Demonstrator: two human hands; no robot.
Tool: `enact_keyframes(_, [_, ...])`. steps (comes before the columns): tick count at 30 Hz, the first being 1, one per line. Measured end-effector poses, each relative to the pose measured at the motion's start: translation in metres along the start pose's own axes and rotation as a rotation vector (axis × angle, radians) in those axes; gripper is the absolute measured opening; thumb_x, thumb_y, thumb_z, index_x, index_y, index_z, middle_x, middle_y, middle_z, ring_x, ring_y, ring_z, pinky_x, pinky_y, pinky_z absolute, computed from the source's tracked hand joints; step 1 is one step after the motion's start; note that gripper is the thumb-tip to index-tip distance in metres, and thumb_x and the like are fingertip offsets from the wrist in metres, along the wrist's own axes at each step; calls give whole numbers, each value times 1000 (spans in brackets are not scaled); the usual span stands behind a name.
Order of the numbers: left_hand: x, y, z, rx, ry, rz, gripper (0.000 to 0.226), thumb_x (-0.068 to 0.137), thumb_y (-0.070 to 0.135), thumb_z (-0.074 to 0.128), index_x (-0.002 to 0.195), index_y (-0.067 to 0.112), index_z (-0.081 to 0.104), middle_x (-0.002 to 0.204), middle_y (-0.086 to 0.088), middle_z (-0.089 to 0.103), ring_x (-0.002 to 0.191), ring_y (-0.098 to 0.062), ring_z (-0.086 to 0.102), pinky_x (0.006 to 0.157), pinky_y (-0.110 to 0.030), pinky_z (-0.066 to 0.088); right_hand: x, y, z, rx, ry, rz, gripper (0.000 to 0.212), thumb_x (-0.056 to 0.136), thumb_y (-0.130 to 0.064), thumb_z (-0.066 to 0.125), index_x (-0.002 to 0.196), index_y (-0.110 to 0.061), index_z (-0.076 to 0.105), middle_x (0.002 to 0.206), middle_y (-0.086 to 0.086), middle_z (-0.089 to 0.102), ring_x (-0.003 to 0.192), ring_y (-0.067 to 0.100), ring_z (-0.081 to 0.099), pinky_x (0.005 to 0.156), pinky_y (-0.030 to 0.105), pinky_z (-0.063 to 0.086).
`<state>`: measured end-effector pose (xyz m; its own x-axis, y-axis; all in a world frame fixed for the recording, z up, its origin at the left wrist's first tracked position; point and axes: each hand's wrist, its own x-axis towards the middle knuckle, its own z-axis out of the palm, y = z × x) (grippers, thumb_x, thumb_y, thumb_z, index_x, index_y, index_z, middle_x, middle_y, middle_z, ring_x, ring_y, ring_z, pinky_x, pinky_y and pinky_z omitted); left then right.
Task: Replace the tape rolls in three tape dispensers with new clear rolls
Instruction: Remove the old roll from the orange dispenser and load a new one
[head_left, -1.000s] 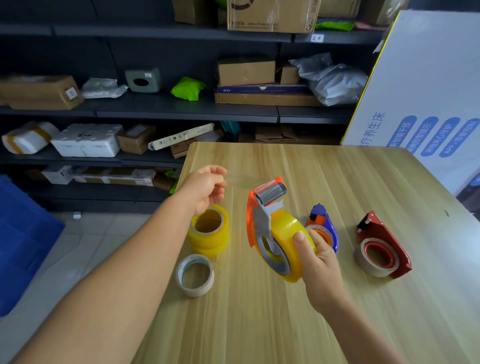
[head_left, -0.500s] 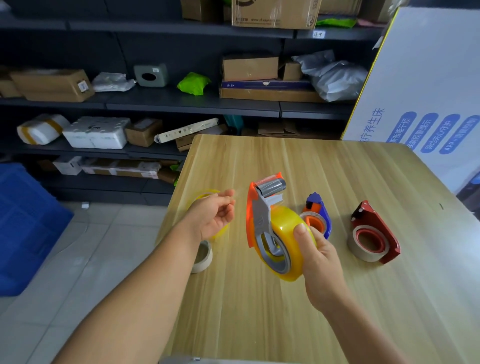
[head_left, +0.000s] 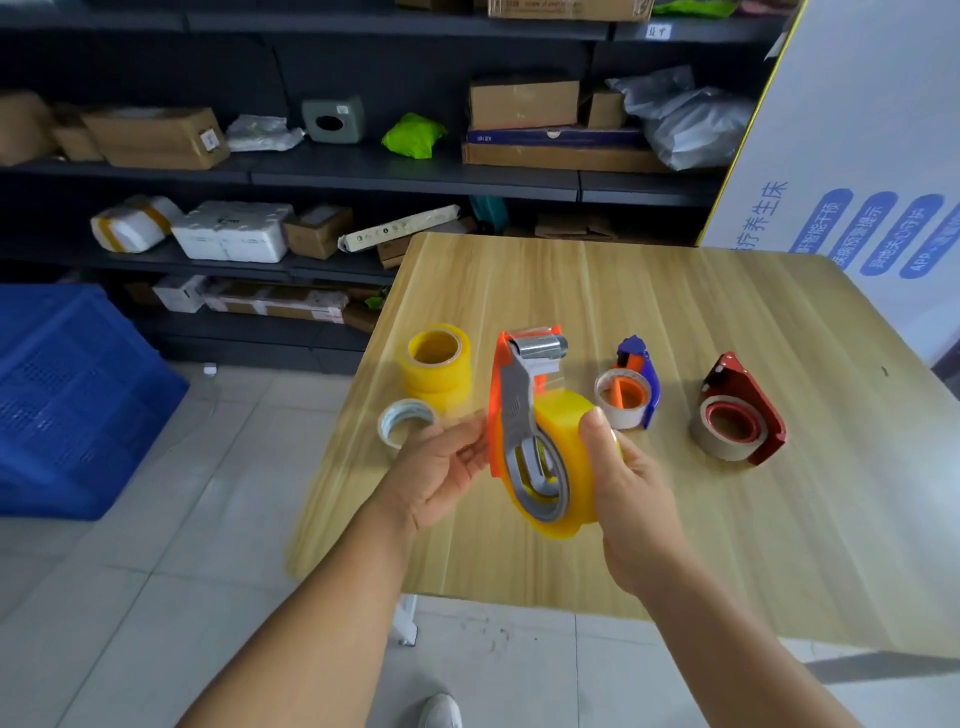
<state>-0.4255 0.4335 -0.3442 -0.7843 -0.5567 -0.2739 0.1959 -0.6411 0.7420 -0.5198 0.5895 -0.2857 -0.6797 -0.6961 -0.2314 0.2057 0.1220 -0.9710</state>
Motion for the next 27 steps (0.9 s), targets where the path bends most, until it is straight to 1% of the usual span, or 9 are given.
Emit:
enact_keyframes(2, [-9, -3, -4, 161, -15, 23, 24, 87, 6, 56, 106, -7, 64, 101, -16, 69, 86, -20, 64, 75, -28, 53, -3, 3, 7, -14, -5, 39, 62, 71, -71, 53, 98, -18, 68, 90, 6, 75, 91, 28, 70, 90, 50, 53])
enact_keyframes(5, [-18, -8, -11, 381, 105, 77, 27, 92, 11, 55, 95, -15, 62, 87, -20, 61, 74, -23, 54, 74, -38, 45, -7, 8, 18, 16, 14, 121, 36, 89, -53, 50, 91, -21, 67, 92, 5, 74, 97, 30, 67, 93, 48, 50])
enact_keyframes(8, [-27, -13, -21, 534, 228, 127, 25, 92, 11, 57, 71, -1, 59, 62, -11, 49, 56, -15, 41, 60, -30, 37, -9, 14, 30, 49, 47, 220, 26, 89, -46, 51, 87, -22, 59, 103, 14, 67, 106, 35, 60, 96, 49, 47])
enact_keyframes(10, [-31, -17, -31, 577, 324, 104, 24, 89, 14, 62, 66, 6, 66, 62, -4, 61, 57, -12, 50, 59, -26, 43, -9, 17, 38, 65, 73, 270, 23, 88, -46, 52, 88, -23, 54, 105, 13, 63, 104, 30, 59, 95, 49, 46])
enact_keyframes(13, [-35, -27, -45, 574, 407, 24, 20, 83, 17, 68, 63, 16, 69, 58, 6, 62, 53, -5, 49, 53, -16, 43, -7, 21, 53, 89, 132, 331, 22, 88, -45, 54, 87, -23, 51, 100, 12, 63, 98, 30, 62, 88, 48, 51])
enact_keyframes(16, [-41, -43, -56, 595, 409, -75, 30, 81, 11, 61, 51, 17, 55, 45, 7, 44, 46, -7, 33, 49, -20, 32, -4, 24, 67, 90, 171, 363, 21, 88, -43, 54, 84, -24, 48, 87, 7, 62, 81, 24, 64, 62, 38, 51])
enact_keyframes(19, [-48, -61, -65, 534, 409, -207, 36, 82, 8, 54, 48, 19, 61, 45, 5, 46, 48, -11, 34, 52, -25, 31, 0, 29, 76, 50, 198, 435, 24, 87, -45, 55, 84, -23, 46, 91, 9, 62, 82, 25, 65, 64, 38, 54])
enact_keyframes(21, [-53, -71, -68, 496, 427, -256, 40, 82, 9, 54, 45, 21, 63, 45, 6, 48, 48, -11, 37, 50, -23, 33, 4, 33, 80, 19, 235, 457, 28, 86, -47, 56, 83, -21, 47, 86, 9, 61, 75, 24, 64, 58, 35, 52])
enact_keyframes(27, [-56, -78, -72, 184, 383, -325, 17, 83, 6, 62, 69, 11, 72, 68, -4, 66, 70, -18, 58, 63, -21, 51, 18, 51, 92, -135, 328, 505, 40, 85, -57, 52, 82, -18, 45, 81, 4, 54, 71, 20, 56, 50, 31, 42])
